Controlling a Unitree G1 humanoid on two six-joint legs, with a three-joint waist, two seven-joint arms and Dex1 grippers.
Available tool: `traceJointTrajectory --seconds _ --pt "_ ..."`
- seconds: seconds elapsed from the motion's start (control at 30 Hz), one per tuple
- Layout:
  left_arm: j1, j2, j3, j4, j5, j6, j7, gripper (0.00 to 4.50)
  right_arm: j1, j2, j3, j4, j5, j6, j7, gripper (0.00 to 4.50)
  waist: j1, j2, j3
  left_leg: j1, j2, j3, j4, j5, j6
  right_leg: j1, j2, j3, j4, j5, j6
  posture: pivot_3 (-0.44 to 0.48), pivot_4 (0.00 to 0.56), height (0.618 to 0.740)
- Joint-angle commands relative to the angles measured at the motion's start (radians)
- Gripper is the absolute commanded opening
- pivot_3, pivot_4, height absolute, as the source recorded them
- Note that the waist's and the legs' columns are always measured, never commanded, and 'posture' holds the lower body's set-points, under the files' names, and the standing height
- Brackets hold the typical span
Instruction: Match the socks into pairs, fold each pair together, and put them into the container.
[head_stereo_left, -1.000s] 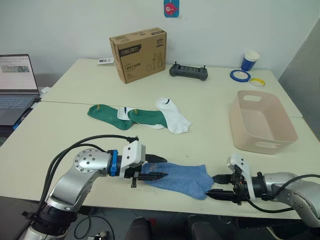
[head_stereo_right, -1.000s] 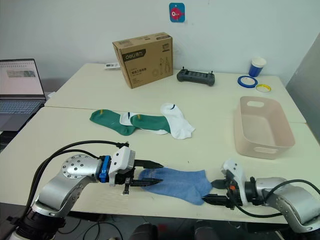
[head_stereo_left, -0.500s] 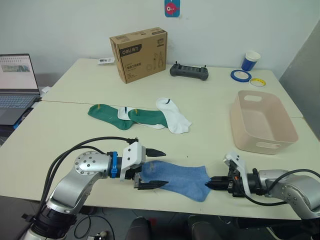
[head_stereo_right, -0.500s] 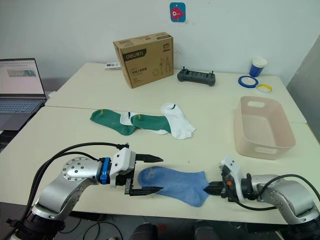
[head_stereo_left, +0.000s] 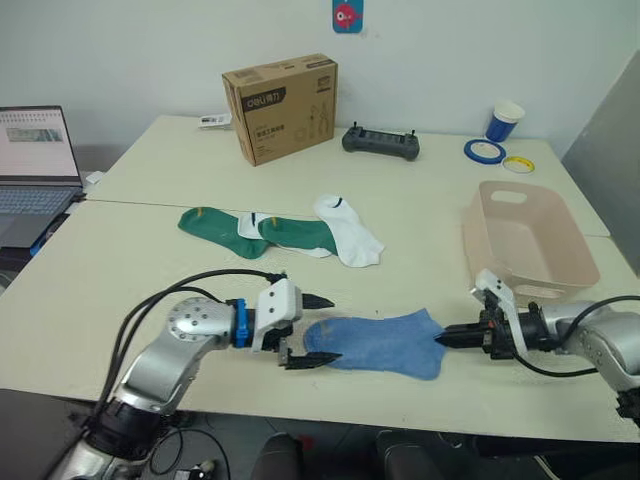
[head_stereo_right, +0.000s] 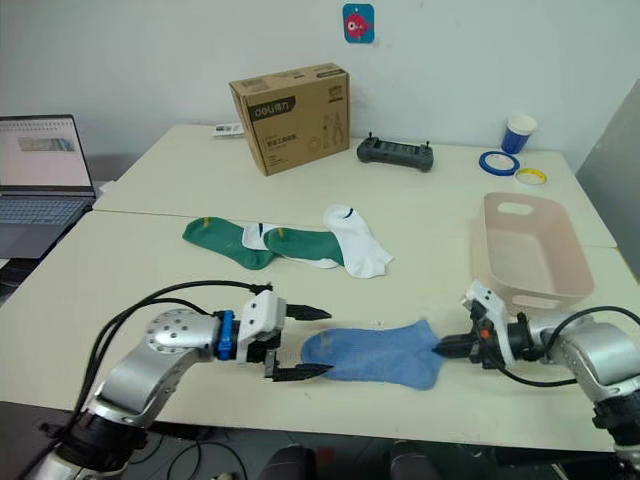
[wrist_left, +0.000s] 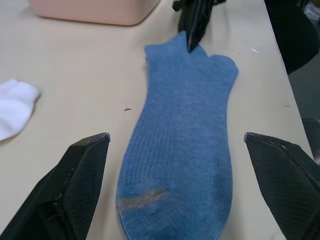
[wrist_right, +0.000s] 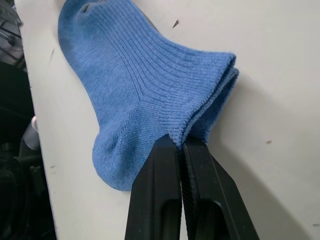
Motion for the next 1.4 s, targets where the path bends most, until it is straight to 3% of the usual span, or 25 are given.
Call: traceJointTrajectory --seconds 0.03,0.43,0.67,0.9,1.4 --pt "-0.028 -0.017 -0.006 0.025 0.013 -0.024 0.003 3.93 -0.03 -0.011 0.008 0.022 -0.024 -0.03 0.046 0.0 0.0 0.0 0.0 0.0 0.0 0.0 0.0 0.0 0.0 0.0 0.0 0.0 0.0 0.0 0.0 0.0 0.15 0.74" --pt "-0.066 -0.038 -0.079 0.108 0.074 -0.022 -0.032 0.03 -0.049 -0.019 0.008 0.033 -0.053 -0.046 0.115 0.0 0.0 0.0 0.0 0.0 0.0 0.0 0.0 0.0 0.001 0.0 0.001 0.0 0.0 0.0 0.001 0.0 0.15 0.74" --pt "-0.102 -0.038 -0.164 0.239 0.188 -0.055 -0.031 0.03 -0.106 0.025 -0.032 -0.042 0.08 0.118 0.123 0.0 0.0 0.001 -0.001 0.0 0.0 -0.001 0.0 0.0 0.001 0.0 0.001 0.0 0.0 0.0 0.001 0.0 0.15 0.74" --pt "-0.098 -0.067 -0.158 0.249 0.187 -0.058 -0.017 0.03 -0.197 0.225 -0.094 -0.099 0.265 0.349 -0.026 0.0 -0.001 0.002 -0.001 0.001 0.0 -0.001 0.001 0.0 0.001 0.001 0.001 0.0 0.001 0.001 0.002 0.0 0.15 0.74" --pt "-0.079 -0.052 -0.129 0.199 0.178 -0.015 0.026 0.03 -0.219 0.436 0.07 0.01 0.168 0.238 -0.105 0.0 -0.003 0.002 -0.001 0.0 0.001 -0.001 0.0 0.0 0.001 0.001 0.001 0.0 0.0 0.001 0.002 0.0 0.15 0.74"
